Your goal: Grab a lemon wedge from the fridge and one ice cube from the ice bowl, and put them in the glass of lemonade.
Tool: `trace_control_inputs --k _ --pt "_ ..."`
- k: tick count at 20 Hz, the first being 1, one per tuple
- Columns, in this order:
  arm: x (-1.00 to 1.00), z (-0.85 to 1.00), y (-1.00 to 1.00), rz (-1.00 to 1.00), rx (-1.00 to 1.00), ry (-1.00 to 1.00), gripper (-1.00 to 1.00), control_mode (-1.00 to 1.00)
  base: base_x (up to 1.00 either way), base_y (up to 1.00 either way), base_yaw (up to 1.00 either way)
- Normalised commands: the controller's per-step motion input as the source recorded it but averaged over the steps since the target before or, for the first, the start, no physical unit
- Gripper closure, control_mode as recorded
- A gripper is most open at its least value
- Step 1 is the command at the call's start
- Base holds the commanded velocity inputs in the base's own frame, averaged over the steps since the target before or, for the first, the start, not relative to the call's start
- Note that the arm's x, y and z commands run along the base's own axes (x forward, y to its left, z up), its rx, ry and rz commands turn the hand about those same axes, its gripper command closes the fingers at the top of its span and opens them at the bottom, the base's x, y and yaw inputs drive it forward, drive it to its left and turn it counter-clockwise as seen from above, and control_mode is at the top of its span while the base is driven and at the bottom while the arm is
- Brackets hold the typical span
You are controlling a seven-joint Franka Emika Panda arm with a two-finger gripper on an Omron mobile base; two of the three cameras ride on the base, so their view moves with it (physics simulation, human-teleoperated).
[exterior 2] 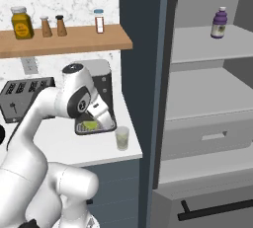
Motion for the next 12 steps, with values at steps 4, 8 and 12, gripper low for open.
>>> trace_control_inputs --k 4,8,12 --pt "0.79 -0.53 -0.36 -0.16 0.0 0.0 1.0 -1.0 0.0 0.0 0.0" --pt "0.39 -0.56 -0.12 -0.05 0.0 0.0 1.0 -1.0 0.0 0.0 0.0" --pt "0.47 -0.31 -0.03 -0.01 0.0 0.0 1.0 -1.0 0.0 0.0 0.0"
